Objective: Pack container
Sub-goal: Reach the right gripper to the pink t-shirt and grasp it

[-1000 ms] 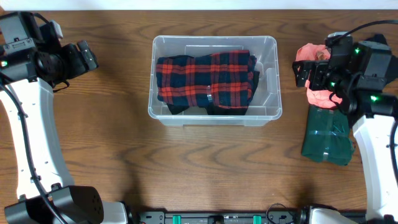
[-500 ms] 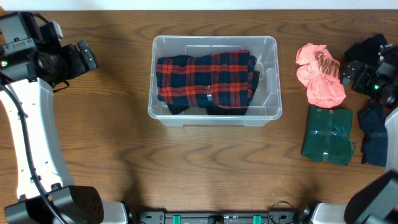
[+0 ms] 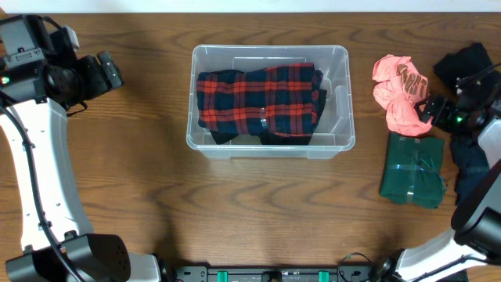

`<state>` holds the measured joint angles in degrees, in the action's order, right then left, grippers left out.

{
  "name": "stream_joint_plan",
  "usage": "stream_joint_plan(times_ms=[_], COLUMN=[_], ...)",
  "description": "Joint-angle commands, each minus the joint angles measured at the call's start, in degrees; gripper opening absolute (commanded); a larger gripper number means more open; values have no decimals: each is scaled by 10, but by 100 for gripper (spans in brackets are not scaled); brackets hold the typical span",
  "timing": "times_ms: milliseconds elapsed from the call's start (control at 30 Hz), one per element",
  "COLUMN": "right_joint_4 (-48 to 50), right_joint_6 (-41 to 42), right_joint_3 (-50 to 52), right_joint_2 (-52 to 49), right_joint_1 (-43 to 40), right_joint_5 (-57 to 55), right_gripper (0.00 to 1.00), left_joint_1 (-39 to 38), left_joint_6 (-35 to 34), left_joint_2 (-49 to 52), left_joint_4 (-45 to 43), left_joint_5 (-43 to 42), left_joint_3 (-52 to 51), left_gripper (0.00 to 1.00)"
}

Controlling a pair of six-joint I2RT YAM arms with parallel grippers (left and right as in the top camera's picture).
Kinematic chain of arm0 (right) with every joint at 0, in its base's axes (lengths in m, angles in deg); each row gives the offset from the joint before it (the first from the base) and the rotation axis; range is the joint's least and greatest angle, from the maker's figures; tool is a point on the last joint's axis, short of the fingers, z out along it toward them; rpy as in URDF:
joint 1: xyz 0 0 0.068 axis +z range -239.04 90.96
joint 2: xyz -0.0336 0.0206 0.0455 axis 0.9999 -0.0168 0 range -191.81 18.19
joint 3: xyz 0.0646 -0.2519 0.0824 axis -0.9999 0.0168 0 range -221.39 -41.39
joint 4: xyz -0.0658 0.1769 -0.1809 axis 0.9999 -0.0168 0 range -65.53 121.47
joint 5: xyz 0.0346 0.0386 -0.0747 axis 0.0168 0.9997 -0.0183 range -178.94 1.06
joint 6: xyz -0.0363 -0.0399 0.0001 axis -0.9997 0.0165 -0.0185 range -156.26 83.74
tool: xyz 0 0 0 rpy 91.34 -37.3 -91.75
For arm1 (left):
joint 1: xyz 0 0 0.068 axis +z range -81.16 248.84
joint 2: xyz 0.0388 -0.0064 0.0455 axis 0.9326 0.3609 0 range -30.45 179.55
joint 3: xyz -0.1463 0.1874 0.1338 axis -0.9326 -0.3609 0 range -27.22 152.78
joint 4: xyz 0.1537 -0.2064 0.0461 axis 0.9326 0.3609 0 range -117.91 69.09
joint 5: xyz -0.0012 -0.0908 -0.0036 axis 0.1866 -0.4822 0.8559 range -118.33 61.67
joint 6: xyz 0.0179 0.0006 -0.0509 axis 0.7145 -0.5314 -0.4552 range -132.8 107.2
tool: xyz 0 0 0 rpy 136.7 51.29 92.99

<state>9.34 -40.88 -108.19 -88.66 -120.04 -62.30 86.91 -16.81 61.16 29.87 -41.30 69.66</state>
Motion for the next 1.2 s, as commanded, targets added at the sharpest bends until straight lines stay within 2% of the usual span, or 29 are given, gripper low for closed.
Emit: stream_joint_plan(times_ms=[0,300,467,667,700,733,833,1033,1167], right_joint_4=[10,41,66,96,97,97,99,91,74], right_joint_6=[-3,14,27,50,50,50,50,113,119], right_joint_3=[-10,-10,-10,-10,-10,-10,-10,-10,-15], right_joint_2=[-29,-71,-86,-111,-113,-114,-113,-92,-44], right_joint_1=[-10,-10,-7,3,4,6,7,7,7], right_joint_5=[-3,-3,6,6,6,6,6,7,44], right_gripper=[87,75,55,53,48,40,2,1,1], left_joint_1=[2,2,2,2,2,2,2,2,2], left_joint_6=[10,10,10,10,10,10,10,10,10], left_joint_2=[1,1,1,1,1,1,1,1,1], left_joint_4=[0,0,0,0,0,0,0,0,0], left_joint_5=[-1,-1,-1,-1,-1,-1,-1,-1,-1], left_joint_3=[-3,-3,-3,-3,-3,-3,-3,-3,-3], left_gripper=[98,98,98,98,98,98,98,98,98])
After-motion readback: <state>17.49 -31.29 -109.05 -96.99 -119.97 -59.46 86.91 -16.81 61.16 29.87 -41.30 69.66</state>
